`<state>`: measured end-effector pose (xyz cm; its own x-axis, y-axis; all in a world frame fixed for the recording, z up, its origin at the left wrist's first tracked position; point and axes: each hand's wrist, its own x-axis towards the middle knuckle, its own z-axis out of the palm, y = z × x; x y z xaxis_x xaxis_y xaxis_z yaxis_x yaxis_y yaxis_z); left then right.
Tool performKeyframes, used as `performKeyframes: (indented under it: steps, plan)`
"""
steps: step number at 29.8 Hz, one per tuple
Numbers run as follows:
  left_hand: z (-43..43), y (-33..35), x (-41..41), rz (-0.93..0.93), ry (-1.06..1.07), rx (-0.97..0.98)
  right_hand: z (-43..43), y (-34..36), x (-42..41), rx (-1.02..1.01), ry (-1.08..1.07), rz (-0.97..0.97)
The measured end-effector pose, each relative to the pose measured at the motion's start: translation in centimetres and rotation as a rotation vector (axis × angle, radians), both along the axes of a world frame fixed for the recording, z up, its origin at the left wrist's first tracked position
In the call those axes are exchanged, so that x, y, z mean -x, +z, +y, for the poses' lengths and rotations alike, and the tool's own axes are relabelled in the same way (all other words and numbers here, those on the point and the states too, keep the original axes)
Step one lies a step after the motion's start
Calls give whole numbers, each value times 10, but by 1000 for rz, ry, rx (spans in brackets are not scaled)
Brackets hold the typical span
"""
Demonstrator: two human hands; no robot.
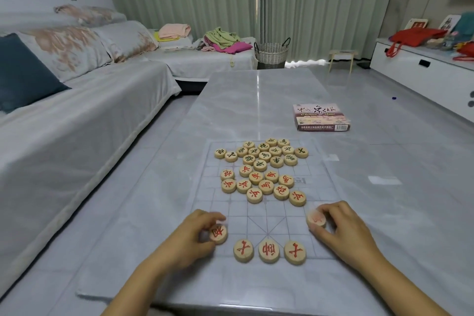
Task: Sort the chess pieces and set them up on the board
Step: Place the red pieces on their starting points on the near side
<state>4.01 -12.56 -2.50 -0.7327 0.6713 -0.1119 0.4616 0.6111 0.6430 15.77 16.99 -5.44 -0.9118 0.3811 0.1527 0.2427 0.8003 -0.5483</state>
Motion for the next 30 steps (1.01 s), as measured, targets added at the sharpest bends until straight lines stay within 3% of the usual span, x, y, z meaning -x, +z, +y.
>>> performKeyframes:
  steps: [5,12,19,30]
  plan:
    - [8,-8,-14,79,259,-25,1,12,-3,-3,121,-147]
    - [-6,-13,-29,104,111,-13,-20,15,-43,16,112,-57]
    - [-7,-20,-39,18,231,-103,-24,4,-58,69,82,-25]
    - [-3,-21,-40,40,252,-118,-26,2,-56,31,87,-4]
